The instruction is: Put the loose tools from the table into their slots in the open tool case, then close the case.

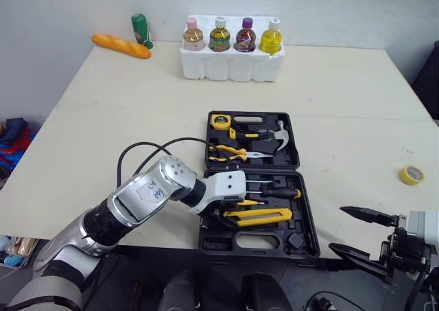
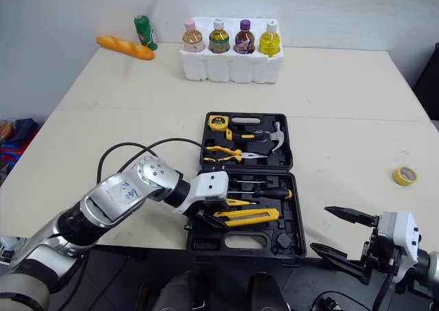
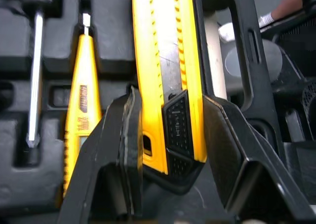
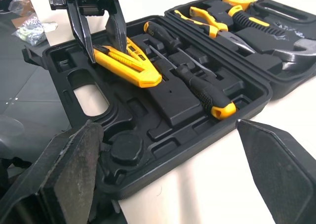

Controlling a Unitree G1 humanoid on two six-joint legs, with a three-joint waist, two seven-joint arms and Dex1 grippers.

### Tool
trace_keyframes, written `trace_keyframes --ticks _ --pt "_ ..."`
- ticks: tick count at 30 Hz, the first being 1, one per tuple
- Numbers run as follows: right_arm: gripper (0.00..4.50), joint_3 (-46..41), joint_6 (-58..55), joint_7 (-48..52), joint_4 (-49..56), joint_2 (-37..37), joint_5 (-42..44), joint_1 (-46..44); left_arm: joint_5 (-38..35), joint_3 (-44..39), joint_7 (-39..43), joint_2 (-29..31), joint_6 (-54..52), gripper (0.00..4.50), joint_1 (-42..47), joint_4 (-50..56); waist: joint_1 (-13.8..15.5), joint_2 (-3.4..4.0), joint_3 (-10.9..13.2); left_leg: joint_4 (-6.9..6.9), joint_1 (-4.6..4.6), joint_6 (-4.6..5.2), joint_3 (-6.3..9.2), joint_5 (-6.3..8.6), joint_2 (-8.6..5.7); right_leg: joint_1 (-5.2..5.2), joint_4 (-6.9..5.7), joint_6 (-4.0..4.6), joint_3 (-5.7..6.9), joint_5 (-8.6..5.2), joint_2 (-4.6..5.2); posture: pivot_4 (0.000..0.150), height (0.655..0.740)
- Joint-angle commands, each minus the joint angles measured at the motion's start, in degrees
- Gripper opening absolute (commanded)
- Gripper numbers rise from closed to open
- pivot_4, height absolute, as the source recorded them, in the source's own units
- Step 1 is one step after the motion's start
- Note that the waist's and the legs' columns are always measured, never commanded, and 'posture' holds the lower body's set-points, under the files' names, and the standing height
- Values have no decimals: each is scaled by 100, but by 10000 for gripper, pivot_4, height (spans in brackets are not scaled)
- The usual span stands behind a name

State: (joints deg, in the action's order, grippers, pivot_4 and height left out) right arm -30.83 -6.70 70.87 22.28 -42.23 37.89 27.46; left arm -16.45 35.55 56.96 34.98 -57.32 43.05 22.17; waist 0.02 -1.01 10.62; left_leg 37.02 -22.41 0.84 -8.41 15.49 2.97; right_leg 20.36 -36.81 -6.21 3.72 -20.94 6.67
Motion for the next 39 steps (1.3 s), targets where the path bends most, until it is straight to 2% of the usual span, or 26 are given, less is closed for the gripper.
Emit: trace_keyframes --ticks 1,7,18,19,20,22,24,25,28,33,38,39 --pt "45000 167 -89 -26 122 -100 77 -264 100 146 -185 -181 6 13543 -110 48 -6 -1 1 2 0 0 0 0 1 0 0 0 -1 0 0 1500 7400" --pt "45000 133 -259 -128 228 -110 108 -373 183 71 -378 -340 2 13543 -132 -84 38 -1 1 3 -3 0 7 1 -1 0 0 1 0 -1 0 1500 7400" --pt "45000 77 -465 -391 446 -105 125 -465 316 254 -217 -99 253 13543 7 -48 27 -1 1 5 -4 0 7 1 3 -1 0 2 -3 -1 1 1500 7400" --pt "45000 71 -488 -424 479 -91 137 -458 308 264 -145 -71 306 23636 30 -62 27 -1 1 5 -4 0 7 1 2 -1 0 2 -3 -1 0 1500 7400" --pt "45000 69 -499 -444 506 -84 140 -444 284 266 -46 -42 368 25717 52 -57 27 -2 1 5 -4 0 7 1 2 -1 0 2 -3 -1 0 1500 7400" --pt "45000 71 -507 -480 550 -73 137 -415 253 138 -74 -139 454 35927 58 -109 27 -2 1 4 -4 0 7 1 2 -1 1 2 -3 -1 0 1500 7400" --pt "45000 72 -492 -504 583 -51 126 -372 281 86 -91 -189 563 43486 45 -129 28 -2 1 3 -5 1 6 1 -1 -1 2 2 -2 -1 0 1500 7400" --pt "45000 74 -490 -535 605 -36 122 -364 237 42 -38 -211 595 44382 63 -121 28 -2 1 4 -6 1 6 1 -1 -1 2 2 -2 -1 0 1500 7400" --pt "45000 101 -501 -622 631 -30 116 -410 83 -106 83 -274 633 44382 88 -100 28 -2 1 5 -9 2 7 2 -2 1 3 2 -2 -1 -1 1500 7400" --pt "45000 117 -511 -685 569 -71 102 -538 -140 -554 360 -351 1329 44382 -66 -232 11 -2 1 8 -10 2 7 2 0 1 1 2 -2 -1 0 1500 7400" --pt "45000 10 -459 -611 463 -87 94 -518 -444 -1318 774 -627 3011 44382 -531 -581 5 -2 1 6 -9 2 6 1 0 2 2 2 1 -1 -2 1500 7400" --pt "45000 -20 -442 -578 445 -97 89 -503 -489 -1417 905 -692 3376 41877 -623 -661 5 -2 1 7 -9 2 6 1 -2 2 -1 2 1 -1 -2 1500 7400"
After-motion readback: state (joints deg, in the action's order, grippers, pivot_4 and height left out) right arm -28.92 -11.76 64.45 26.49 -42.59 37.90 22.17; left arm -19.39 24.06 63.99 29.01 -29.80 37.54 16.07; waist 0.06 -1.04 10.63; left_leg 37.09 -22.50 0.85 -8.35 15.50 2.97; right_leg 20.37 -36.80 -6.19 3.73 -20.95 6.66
